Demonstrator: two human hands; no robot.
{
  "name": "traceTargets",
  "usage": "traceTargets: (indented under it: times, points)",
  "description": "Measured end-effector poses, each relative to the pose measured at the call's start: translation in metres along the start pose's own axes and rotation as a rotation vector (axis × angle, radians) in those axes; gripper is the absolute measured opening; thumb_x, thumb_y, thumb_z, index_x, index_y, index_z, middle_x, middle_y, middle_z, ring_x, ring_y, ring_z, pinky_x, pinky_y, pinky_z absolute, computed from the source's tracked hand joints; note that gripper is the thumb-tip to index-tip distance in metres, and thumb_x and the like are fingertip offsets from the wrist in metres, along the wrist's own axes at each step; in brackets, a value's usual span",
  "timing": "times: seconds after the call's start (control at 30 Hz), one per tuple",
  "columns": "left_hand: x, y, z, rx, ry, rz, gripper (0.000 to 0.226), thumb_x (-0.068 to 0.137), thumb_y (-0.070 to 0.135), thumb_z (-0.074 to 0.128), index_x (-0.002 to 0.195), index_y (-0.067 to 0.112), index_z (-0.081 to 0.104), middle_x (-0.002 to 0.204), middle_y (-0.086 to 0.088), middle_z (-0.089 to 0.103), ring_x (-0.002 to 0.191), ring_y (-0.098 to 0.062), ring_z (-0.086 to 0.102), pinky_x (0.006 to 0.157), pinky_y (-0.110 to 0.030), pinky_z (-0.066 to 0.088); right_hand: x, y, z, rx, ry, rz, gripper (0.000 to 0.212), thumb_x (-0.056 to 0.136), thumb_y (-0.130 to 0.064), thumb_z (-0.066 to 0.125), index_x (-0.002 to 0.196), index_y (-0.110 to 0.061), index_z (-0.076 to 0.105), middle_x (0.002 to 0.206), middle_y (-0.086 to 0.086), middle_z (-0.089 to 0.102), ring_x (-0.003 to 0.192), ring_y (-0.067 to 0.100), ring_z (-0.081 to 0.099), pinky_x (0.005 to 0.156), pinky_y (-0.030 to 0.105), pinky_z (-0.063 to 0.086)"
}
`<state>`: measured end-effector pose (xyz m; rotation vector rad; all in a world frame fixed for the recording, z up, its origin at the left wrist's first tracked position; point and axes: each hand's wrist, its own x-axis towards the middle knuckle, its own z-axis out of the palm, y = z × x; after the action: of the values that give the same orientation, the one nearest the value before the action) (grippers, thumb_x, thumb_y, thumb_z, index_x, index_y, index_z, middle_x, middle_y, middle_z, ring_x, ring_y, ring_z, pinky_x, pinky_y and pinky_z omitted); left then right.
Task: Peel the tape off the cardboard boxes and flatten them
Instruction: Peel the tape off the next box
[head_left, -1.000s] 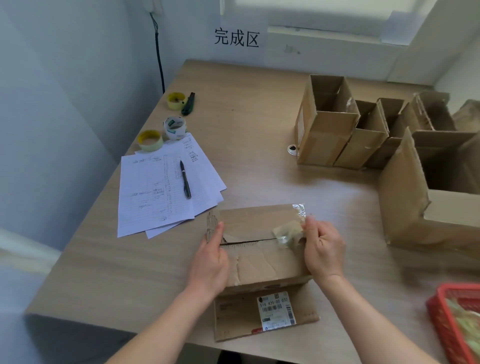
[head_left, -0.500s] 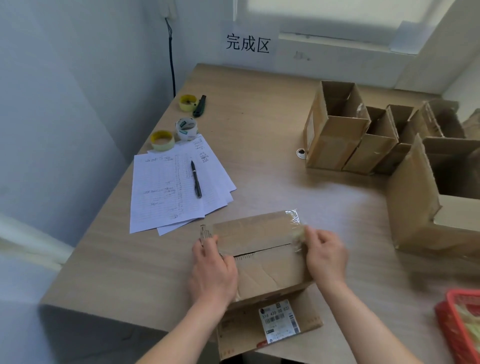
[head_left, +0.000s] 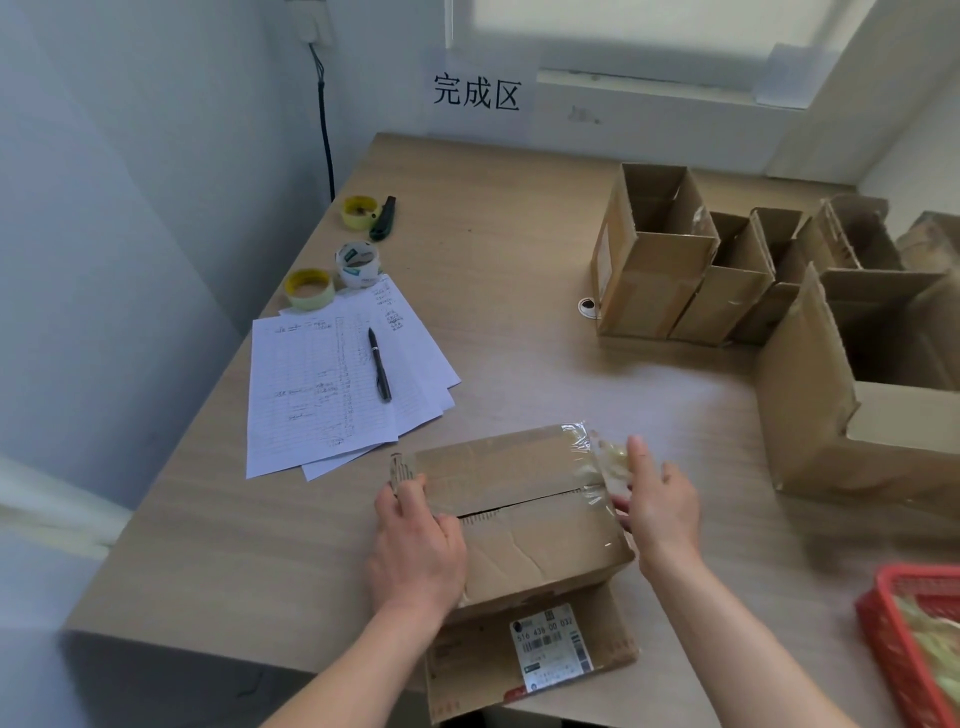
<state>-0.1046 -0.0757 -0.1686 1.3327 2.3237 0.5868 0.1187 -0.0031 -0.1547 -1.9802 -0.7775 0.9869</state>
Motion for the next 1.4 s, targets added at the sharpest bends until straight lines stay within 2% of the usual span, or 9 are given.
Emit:
traceTargets:
  times: [0.1,0.27,0.6,0.73,0.83,0.9,1.03,1.2,1.4]
  points:
    - [0.000,0.000,0.000,0.008,-0.002,0.005,0.034,0.093,0.031,0.040,0.126,0.030,0.034,0.138,-0.002,0.035,0.100,-0.031,0.060,0.070,-0.035,0.039,-0.016,0.000,-0.005,-0.091,0.046,-0.233,0.109,0.068,-0.071,0.072,0.153,-0.020,0.025,0.127,0.004,0.057,0.103,0.019,0.062,0.093,0.039,0.048]
    - [0.000,0.000,0.001,0.013,-0.006,0.002,0.035,0.093,0.032,0.038,0.128,0.031,0.033,0.139,-0.002,0.034,0.100,-0.031,0.060,0.071,-0.034,0.038,-0.036,0.005,-0.001,-0.426,0.015,-0.713,0.071,0.067,-0.052,0.082,0.126,-0.023,0.056,0.135,0.003,0.046,0.121,0.019,0.047,0.090,0.033,0.046]
    - [0.000,0.003,-0.002,0.006,-0.009,0.000,0.037,0.094,0.030,0.040,0.130,0.026,0.036,0.141,-0.002,0.034,0.104,-0.031,0.059,0.079,-0.039,0.047,-0.021,0.016,0.001,-0.383,-0.029,-0.576,0.018,0.090,-0.033,0.071,0.102,-0.021,0.067,0.086,-0.009,0.065,0.080,0.018,0.060,0.068,0.027,0.036]
    - [-0.001,0.006,-0.003,0.006,-0.017,-0.010,0.037,0.094,0.030,0.040,0.131,0.026,0.036,0.141,-0.003,0.034,0.106,-0.032,0.059,0.081,-0.041,0.048,-0.010,0.018,0.000,-0.297,-0.066,-0.482,0.014,0.094,-0.032,0.065,0.101,-0.020,0.071,0.088,-0.007,0.070,0.087,0.020,0.064,0.071,0.028,0.038]
    - [-0.001,0.007,-0.005,0.011,-0.018,-0.009,0.037,0.095,0.029,0.040,0.131,0.025,0.036,0.140,-0.003,0.034,0.104,-0.032,0.059,0.081,-0.041,0.048,-0.009,0.021,0.001,-0.167,-0.060,-0.351,0.040,0.097,-0.032,0.062,0.133,-0.017,0.059,0.110,-0.001,0.070,0.108,0.022,0.062,0.088,0.028,0.041]
    - [-0.001,0.007,-0.005,0.013,-0.018,-0.006,0.037,0.095,0.029,0.040,0.132,0.025,0.036,0.140,-0.004,0.034,0.104,-0.032,0.060,0.080,-0.041,0.048,-0.008,0.023,0.000,-0.088,-0.029,-0.283,0.047,0.096,-0.032,0.062,0.140,-0.024,0.048,0.106,-0.004,0.067,0.099,0.018,0.062,0.085,0.027,0.041]
    - [-0.001,0.008,-0.005,0.021,-0.020,0.002,0.036,0.096,0.029,0.039,0.131,0.024,0.035,0.140,-0.005,0.034,0.104,-0.033,0.060,0.080,-0.041,0.049,-0.008,0.024,-0.002,-0.036,-0.003,-0.274,0.005,0.096,-0.024,0.063,0.091,-0.024,0.060,0.083,-0.002,0.068,0.083,0.024,0.066,0.069,0.033,0.049]
    - [-0.001,0.008,-0.006,0.022,-0.022,0.002,0.036,0.096,0.028,0.040,0.131,0.023,0.036,0.140,-0.005,0.034,0.104,-0.034,0.060,0.081,-0.041,0.048,-0.013,0.028,-0.002,-0.062,-0.016,-0.350,0.025,0.098,-0.031,0.059,0.077,-0.019,0.065,0.079,0.003,0.066,0.079,0.024,0.061,0.067,0.034,0.043]
    - [-0.001,0.008,-0.005,0.032,-0.025,0.004,0.036,0.096,0.029,0.039,0.131,0.024,0.035,0.140,-0.005,0.034,0.103,-0.033,0.060,0.080,-0.041,0.049,-0.019,0.022,0.005,-0.372,-0.022,-0.439,0.045,0.070,-0.049,0.083,0.084,-0.021,0.051,0.083,-0.011,0.048,0.074,0.011,0.045,0.065,0.024,0.029]
